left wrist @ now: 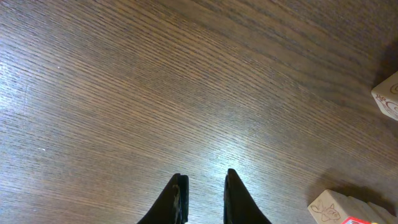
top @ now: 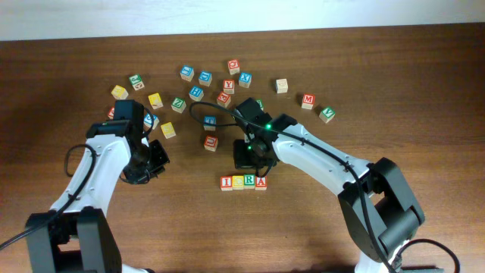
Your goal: Spell out ICRA
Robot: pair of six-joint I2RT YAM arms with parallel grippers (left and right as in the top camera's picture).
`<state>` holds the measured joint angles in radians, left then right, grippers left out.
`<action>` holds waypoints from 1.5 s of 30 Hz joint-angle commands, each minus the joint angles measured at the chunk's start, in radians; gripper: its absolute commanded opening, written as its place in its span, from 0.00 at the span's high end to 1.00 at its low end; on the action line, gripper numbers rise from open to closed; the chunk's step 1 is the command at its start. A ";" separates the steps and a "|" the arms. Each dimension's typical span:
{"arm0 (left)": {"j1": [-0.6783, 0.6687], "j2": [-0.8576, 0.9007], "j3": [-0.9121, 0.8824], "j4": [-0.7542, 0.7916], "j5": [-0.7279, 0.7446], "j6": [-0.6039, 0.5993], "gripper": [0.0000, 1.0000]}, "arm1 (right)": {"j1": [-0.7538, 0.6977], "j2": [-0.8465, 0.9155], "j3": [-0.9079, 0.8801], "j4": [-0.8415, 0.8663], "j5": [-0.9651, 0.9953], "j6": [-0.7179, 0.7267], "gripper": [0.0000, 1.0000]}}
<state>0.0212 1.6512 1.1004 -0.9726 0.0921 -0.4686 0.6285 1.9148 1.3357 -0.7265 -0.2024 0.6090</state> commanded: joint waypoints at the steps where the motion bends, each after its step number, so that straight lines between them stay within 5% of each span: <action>1: 0.004 -0.010 -0.010 0.002 -0.011 -0.010 0.86 | 0.008 0.007 -0.009 0.006 0.020 0.013 0.96; 45: 0.003 -0.010 -0.010 0.002 -0.011 -0.009 0.84 | 0.039 0.057 -0.010 -0.019 -0.030 0.021 0.96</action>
<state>0.0212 1.6512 1.1004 -0.9726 0.0921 -0.4686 0.6613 1.9629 1.3312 -0.7414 -0.2153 0.6285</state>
